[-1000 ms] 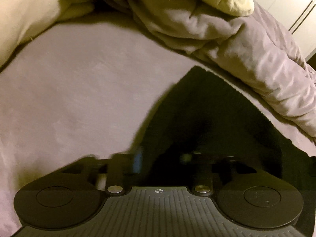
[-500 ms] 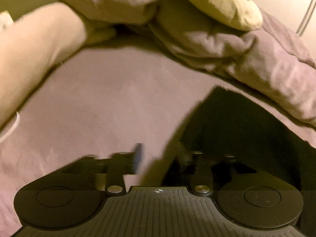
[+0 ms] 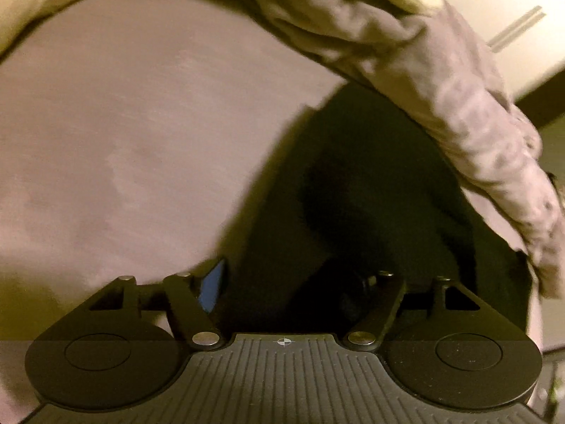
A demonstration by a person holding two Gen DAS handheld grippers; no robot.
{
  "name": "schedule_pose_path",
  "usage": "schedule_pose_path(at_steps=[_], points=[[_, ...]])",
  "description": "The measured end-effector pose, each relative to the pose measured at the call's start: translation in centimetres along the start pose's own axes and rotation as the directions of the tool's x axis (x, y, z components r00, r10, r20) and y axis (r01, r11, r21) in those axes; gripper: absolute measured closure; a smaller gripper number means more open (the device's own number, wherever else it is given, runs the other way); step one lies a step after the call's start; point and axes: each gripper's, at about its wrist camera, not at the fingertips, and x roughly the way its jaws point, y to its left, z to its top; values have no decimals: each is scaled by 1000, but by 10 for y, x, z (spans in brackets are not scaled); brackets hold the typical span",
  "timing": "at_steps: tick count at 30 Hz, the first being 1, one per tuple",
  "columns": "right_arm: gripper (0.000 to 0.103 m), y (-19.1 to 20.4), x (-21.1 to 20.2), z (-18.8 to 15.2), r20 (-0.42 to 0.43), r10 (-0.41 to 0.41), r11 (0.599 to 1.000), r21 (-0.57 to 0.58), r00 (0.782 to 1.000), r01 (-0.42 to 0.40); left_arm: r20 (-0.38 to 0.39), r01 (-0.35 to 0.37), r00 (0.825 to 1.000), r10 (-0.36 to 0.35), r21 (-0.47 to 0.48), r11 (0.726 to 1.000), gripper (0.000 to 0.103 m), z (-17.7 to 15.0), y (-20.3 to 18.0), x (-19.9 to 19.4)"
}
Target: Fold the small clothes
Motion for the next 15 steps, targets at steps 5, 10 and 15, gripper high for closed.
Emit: schedule_pose_path(at_steps=[5,10,15], points=[[71,9,15,-3,-24,2,999,-43,1000,-3,-15,-22,1000,24,114,993,5,-9,-18,11],[70,17,16,-2,-28,11,997,-72,1000,-13,-29,-11,999,14,118,993,41,-11,-29,20],[70,14,10,4,1,16,999,-47,1000,-16,8,-61,998,61,145,988,68,-15,-36,13]])
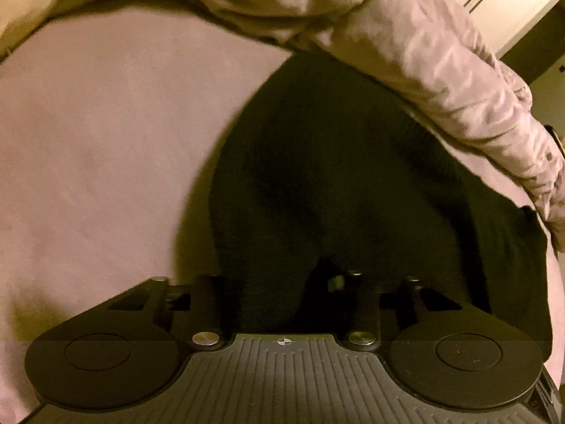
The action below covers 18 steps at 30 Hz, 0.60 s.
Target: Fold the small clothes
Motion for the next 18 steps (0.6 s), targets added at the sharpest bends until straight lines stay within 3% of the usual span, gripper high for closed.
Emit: schedule_pose_path(at_steps=[4,8,11,18], points=[[70,14,5,9,19,31,998,-48,999,-30,36,-5,999,5,-6,1000,73,-2,-4,-14],[78,36,24,9,9,67,989,-131,998,-65,75,-13,997,13,9,1000,78,-3,-14,-27],[88,44,61,-5,-106,-28,976,-218,994,4,101,1,995,-3,23,1000,79,-3,-21,-40],[90,54,61,-1,-124,-52,959,-282,991,15,162,-3,987,-11,88,996,81,-5,-61,-64]])
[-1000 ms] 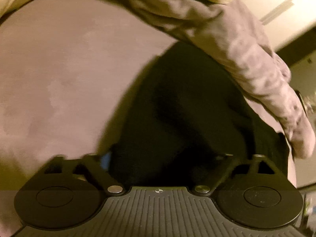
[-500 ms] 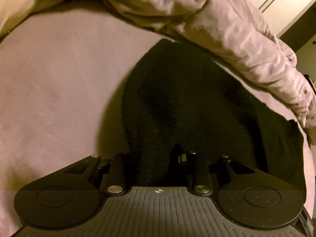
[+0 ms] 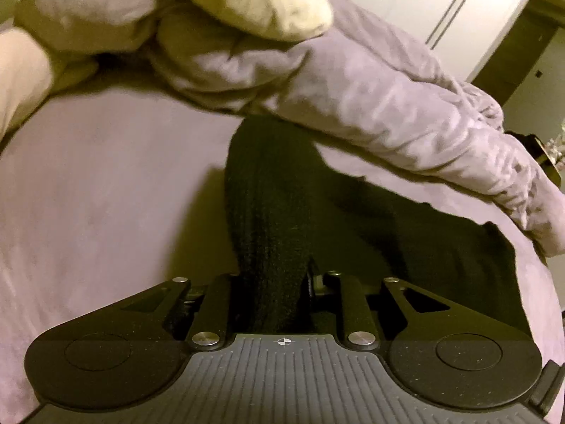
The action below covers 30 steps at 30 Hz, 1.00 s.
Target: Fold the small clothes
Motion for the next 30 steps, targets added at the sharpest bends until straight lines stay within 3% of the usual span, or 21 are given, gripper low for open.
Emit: schedule_pose_path(at_steps=[4,6,8,12,15,17,20,22,26,30], points=[[91,2,-17,-3,51,7,998,60,999,-10,28,10,1000,-12,64,998,82,-1,-28,-13],[91,6,-7,-13,-2,29,998,54,1000,-29,32,27,999,-30,92,995,83,-1,-42,-17],[91,16,5,-17,-15,-2,1000,-5,1000,2,29,48,998,-52,127,991,83,-4,-56,-19],[92,5,9,-8,-33,52,998,38,998,-51,34,51,998,-58,179,982,83,-10,-85,-18],[92,-19,-14,-12,22,139,978,157,990,-141,39,53,997,-64,223,973,83,-18,-110,-23],[91,-35,-37,-20,71,144,956,248,987,-158,41,60,996,-73,259,964,84,-25,-132,-26],[88,-57,-71,-28,145,110,934,323,983,-152,43,99,992,-117,302,948,95,-37,-171,-26],[85,-74,-88,-32,171,94,915,374,981,-153,0,138,990,-143,275,951,95,-45,-195,-15],[78,-108,-106,-41,160,80,872,467,984,-147,-47,82,996,-70,335,939,92,-89,-238,34],[73,-130,-118,-57,131,88,844,516,987,-144,-145,81,988,-46,243,967,88,-116,-230,77]])
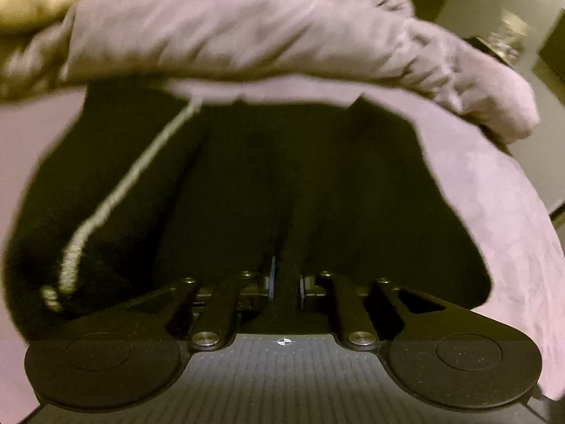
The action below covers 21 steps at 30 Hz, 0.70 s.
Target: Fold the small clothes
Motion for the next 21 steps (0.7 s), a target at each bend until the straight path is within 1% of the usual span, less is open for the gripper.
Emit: schedule_pose_path(at_steps=[2,3,4,5,6,8,9,11,12,14,15,16,17,18,19,20,21], points=[[69,-9,-5,-1,3,-13,1000,13,1000,13,-6,-40,999,40,-20,999,87,-13,7,9],[68,-11,-6,-2,6,-20,1000,17,1000,20,15,-40,999,40,-15,999,82,-21,7,5],[67,-14,-8,-2,11,-28,999,24,1000,27,35,-22,999,21,1,1000,75,-29,5,-3],[66,-16,-10,-2,17,-39,999,36,999,38,36,-2,999,1,18,1000,56,-35,2,-11],[65,-18,-11,-1,22,-45,998,46,999,44,46,25,999,-27,39,999,46,-42,-2,-22],[65,-17,-10,2,25,-44,997,65,999,42,93,64,993,-70,71,995,42,-61,-6,-49],[64,-16,-9,5,27,-34,997,72,999,32,107,79,990,-87,72,994,40,-69,-4,-63],[62,-8,-7,9,23,22,997,79,999,-24,133,102,986,-103,14,995,35,-88,12,-89],[60,-1,-6,11,18,48,996,76,999,-49,139,98,986,-94,-20,995,34,-97,24,-98],[59,15,1,15,0,108,992,70,994,-108,148,25,989,-12,-85,996,34,-105,47,-109],[59,24,5,19,0,138,988,75,990,-137,143,-25,989,42,-119,993,34,-109,59,-112],[59,31,9,22,4,163,983,86,987,-163,133,-60,988,80,-150,987,34,-113,71,-114],[57,39,15,26,1,196,975,106,981,-195,126,-72,988,94,-170,983,34,-116,81,-115],[55,46,22,30,-9,239,963,133,971,-236,119,-83,987,106,-189,979,34,-119,91,-116],[52,55,36,34,-38,300,942,170,953,-290,112,-99,986,123,-202,974,34,-121,99,-114],[46,62,49,37,-70,343,925,200,937,-324,102,-116,985,139,-207,971,34,-123,106,-112],[41,68,65,40,-106,373,910,237,922,-341,94,-131,984,154,-210,969,34,-125,113,-110]])
